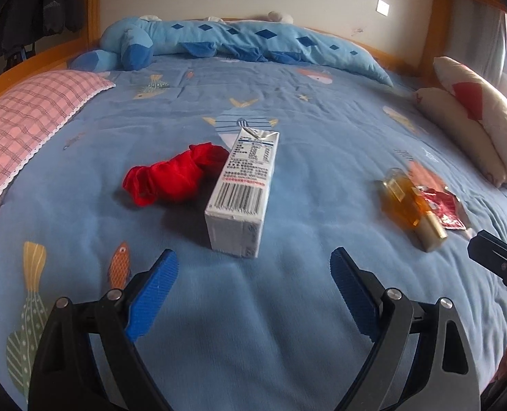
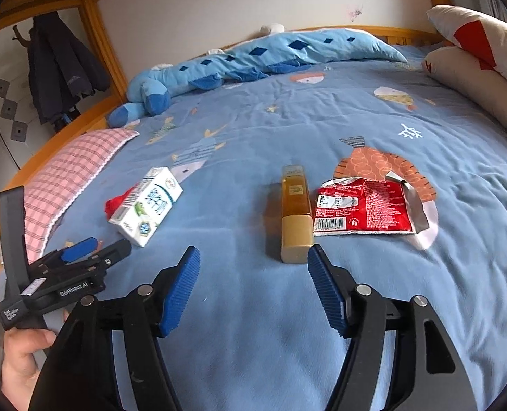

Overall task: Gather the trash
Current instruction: 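Move both tools back toward the white milk carton and amber bottle, then grasp the white milk carton with the left tool while the right tool grasps the amber bottle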

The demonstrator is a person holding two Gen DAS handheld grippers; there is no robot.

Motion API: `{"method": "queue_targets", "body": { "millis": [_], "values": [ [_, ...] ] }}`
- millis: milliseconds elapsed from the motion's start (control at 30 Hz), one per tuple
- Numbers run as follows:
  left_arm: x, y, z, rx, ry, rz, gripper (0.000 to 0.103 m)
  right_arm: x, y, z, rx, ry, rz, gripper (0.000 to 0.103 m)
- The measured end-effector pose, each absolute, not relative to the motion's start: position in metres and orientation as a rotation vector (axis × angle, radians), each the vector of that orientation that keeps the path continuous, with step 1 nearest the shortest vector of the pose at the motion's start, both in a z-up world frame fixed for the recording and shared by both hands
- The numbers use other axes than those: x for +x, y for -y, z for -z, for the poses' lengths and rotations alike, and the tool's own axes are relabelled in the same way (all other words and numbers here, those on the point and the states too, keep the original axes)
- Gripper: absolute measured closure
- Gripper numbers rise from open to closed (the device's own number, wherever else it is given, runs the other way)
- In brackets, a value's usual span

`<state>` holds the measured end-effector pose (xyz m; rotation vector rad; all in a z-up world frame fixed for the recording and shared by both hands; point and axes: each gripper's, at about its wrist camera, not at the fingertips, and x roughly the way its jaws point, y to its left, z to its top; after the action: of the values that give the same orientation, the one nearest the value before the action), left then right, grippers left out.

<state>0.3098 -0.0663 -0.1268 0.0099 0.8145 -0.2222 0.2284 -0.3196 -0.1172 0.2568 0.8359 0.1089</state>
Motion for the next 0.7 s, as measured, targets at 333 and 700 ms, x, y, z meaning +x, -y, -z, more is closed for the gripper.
{"method": "queue_targets", "body": {
  "millis": [333,700],
  "values": [
    [0.348,0.071,0.139,0.018,-0.843,0.209,0.013,0.251,0.324,0.13,0.281,-0.864,-0.12,0.039],
    [0.382,0.082,0.156,0.03,-0.922,0.267,0.056,0.26,0.327,0.14,0.291,-0.891,-0.137,0.039]
  ]
}}
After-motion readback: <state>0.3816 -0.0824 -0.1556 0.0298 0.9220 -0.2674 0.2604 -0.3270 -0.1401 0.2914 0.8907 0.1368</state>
